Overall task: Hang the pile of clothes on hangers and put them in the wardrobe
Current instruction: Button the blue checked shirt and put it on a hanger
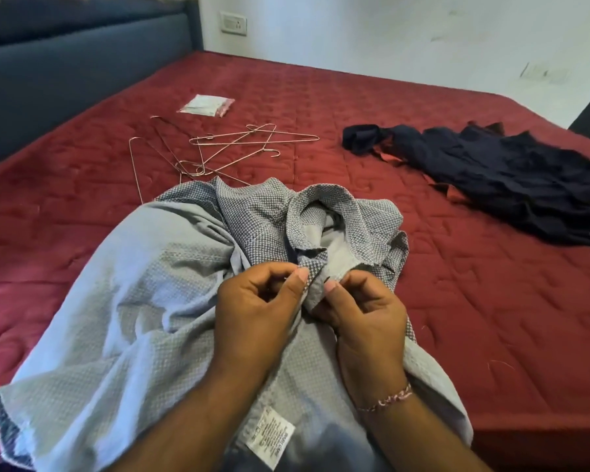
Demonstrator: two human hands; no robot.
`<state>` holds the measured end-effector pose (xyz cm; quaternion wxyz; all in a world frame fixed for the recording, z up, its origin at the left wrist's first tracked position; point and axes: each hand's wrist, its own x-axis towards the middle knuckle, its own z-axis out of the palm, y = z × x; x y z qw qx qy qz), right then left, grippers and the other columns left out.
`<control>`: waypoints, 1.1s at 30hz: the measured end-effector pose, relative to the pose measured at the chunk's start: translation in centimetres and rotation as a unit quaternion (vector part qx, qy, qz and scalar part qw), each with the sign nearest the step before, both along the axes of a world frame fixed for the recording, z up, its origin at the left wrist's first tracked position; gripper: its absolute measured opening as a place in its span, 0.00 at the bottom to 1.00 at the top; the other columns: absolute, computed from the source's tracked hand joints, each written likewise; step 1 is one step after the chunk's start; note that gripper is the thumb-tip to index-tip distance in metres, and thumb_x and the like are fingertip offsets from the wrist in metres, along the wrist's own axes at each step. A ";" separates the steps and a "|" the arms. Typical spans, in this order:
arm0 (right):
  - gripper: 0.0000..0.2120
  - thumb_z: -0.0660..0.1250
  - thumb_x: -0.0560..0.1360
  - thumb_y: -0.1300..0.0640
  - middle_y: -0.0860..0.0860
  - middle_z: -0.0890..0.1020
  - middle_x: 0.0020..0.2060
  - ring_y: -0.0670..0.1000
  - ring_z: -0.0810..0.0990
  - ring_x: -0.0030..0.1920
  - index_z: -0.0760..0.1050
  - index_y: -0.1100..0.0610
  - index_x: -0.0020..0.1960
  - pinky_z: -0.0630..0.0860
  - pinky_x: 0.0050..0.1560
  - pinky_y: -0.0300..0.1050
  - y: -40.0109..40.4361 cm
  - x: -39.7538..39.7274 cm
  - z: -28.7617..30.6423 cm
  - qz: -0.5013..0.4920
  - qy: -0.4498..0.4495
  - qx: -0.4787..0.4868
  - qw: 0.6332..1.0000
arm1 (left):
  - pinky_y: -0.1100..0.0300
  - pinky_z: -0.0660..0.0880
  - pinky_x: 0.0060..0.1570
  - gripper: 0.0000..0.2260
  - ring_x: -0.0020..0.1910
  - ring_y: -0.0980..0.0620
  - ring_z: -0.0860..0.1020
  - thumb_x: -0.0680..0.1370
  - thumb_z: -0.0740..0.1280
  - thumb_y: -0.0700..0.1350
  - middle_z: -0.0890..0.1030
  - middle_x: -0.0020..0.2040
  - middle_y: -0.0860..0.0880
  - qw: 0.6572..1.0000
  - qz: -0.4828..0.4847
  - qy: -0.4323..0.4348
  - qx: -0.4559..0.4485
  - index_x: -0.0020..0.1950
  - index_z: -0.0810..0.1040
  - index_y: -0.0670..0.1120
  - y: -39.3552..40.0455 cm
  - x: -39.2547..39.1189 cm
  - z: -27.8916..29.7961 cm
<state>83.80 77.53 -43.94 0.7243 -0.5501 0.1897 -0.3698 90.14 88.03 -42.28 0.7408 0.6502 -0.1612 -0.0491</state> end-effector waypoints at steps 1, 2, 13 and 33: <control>0.07 0.76 0.72 0.65 0.62 0.80 0.33 0.56 0.79 0.32 0.78 0.64 0.41 0.80 0.42 0.56 0.0 0.0 0.0 -0.001 0.001 0.004 1.000 | 0.58 0.83 0.40 0.04 0.38 0.51 0.85 0.76 0.76 0.39 0.87 0.38 0.50 1.000 0.010 -0.005 0.002 0.44 0.87 0.48 0.0 0.1 -0.1; 0.07 0.76 0.73 0.66 0.62 0.80 0.33 0.56 0.79 0.32 0.79 0.63 0.41 0.80 0.42 0.56 0.1 0.0 0.0 0.000 0.003 0.003 1.000 | 0.58 0.83 0.40 0.04 0.38 0.52 0.85 0.76 0.77 0.39 0.87 0.38 0.50 1.000 0.013 -0.011 0.002 0.44 0.86 0.48 0.0 0.1 -0.3; 0.06 0.74 0.74 0.66 0.60 0.84 0.37 0.57 0.82 0.37 0.84 0.56 0.42 0.83 0.38 0.48 0.1 -0.1 0.1 0.013 0.005 -0.042 0.999 | 0.64 0.81 0.41 0.05 0.39 0.56 0.85 0.76 0.76 0.37 0.87 0.40 0.53 0.997 -0.016 -0.065 0.031 0.45 0.86 0.47 0.0 -0.3 -0.8; 0.11 0.74 0.75 0.70 0.55 0.85 0.40 0.58 0.84 0.37 0.83 0.55 0.47 0.84 0.38 0.51 0.2 -0.3 -0.5 -0.007 0.016 -0.142 0.990 | 0.56 0.81 0.33 0.06 0.31 0.52 0.83 0.77 0.74 0.36 0.85 0.33 0.47 0.999 -0.031 -0.009 0.030 0.42 0.86 0.45 0.2 0.3 -1.1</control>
